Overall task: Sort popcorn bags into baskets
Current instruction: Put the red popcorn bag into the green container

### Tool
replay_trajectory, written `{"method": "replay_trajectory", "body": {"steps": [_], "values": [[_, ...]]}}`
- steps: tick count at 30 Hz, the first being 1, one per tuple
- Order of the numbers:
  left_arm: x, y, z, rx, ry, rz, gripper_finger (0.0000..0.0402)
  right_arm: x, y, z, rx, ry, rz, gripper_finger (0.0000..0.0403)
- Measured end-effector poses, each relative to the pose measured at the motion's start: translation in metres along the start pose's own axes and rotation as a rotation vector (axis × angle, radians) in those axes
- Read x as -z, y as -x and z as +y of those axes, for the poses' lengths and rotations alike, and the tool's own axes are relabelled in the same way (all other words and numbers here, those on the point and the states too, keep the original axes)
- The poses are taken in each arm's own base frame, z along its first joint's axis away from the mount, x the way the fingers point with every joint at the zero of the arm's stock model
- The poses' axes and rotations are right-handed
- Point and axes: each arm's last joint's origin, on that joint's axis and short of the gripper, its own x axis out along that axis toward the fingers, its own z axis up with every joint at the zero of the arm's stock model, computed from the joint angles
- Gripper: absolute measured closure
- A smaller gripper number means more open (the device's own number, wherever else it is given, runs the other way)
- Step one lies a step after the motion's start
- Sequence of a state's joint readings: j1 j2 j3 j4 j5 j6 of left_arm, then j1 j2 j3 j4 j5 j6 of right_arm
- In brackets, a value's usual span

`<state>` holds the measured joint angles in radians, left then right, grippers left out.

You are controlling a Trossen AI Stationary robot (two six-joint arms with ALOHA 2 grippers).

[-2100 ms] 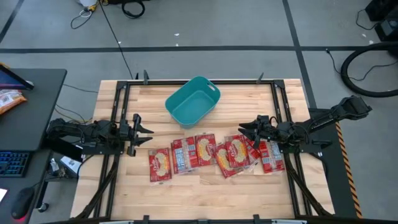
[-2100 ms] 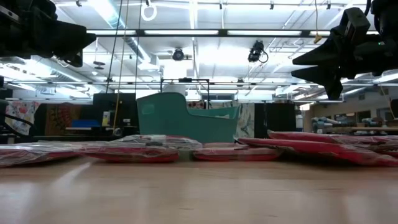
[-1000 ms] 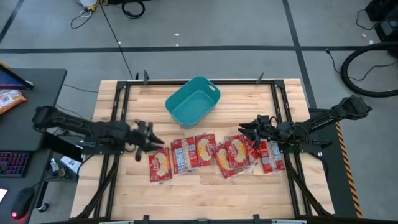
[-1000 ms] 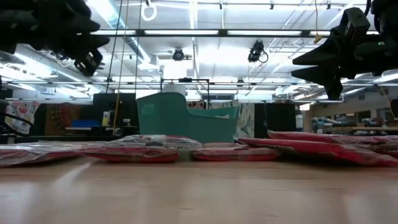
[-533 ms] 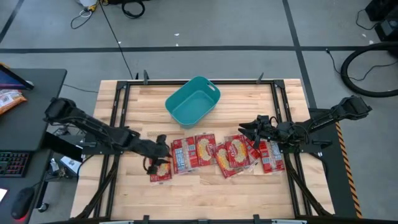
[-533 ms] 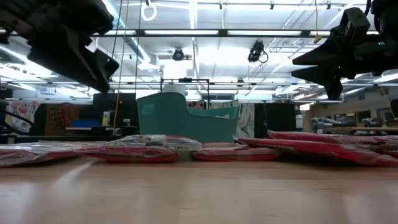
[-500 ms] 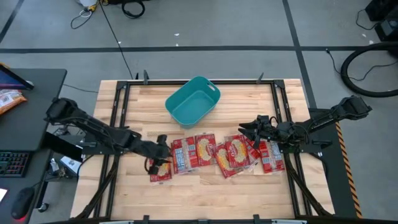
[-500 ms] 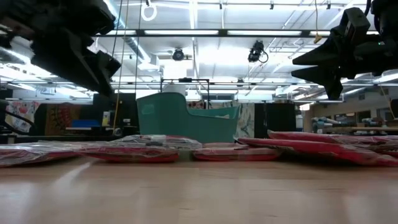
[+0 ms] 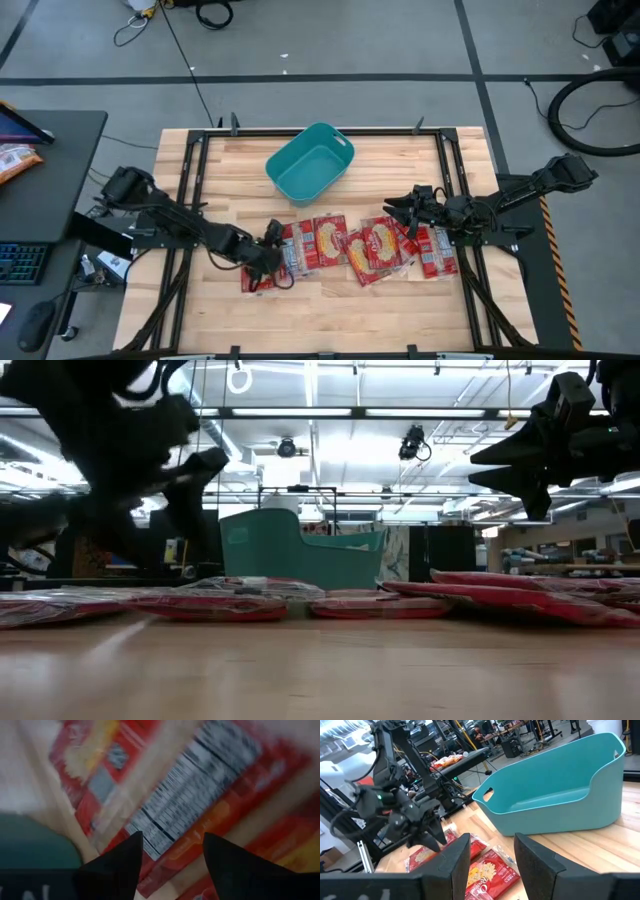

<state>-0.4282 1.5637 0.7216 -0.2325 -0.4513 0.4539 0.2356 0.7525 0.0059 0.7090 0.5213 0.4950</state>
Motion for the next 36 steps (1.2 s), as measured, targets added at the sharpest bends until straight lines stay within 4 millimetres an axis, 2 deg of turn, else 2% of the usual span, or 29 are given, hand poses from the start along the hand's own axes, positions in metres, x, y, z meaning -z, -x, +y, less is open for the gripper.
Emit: {"method": "replay_trajectory", "body": {"steps": [7,10,15,18,25,27,31,36], "values": [[0.001,-0.014,-0.01,0.025,-0.295,0.046,0.0205,0.0,0.0,0.0,0.0,0.0,0.0,0.0245],[0.001,-0.02,-0.008,0.014,-0.336,0.046,0.021,0.0,0.0,0.0,0.0,0.0,0.0,0.0245],[0.001,-0.03,-0.006,0.01,-0.31,0.049,0.0227,0.0,0.0,0.0,0.001,0.0,0.0,0.0245],[0.001,-0.035,-0.007,0.029,-0.297,0.039,0.0251,0.0,0.0,0.0,0.0,0.0,0.0,0.0245],[0.002,-0.039,-0.01,0.042,-0.199,0.043,0.0369,0.0,0.0,0.0,0.0,0.0,0.0,0.0245],[0.003,-0.039,-0.01,0.041,-0.168,0.045,0.0391,0.0,0.0,0.0,0.0,0.0,0.0,0.0245],[-0.002,-0.03,-0.003,0.043,-0.097,0.057,0.0394,0.0,0.0,0.0,0.0,0.0,0.0,0.0245],[-0.015,-0.003,0.016,0.04,-0.002,0.047,0.0397,0.0,0.0,0.0,0.0,0.0,0.0,0.0245]]}}
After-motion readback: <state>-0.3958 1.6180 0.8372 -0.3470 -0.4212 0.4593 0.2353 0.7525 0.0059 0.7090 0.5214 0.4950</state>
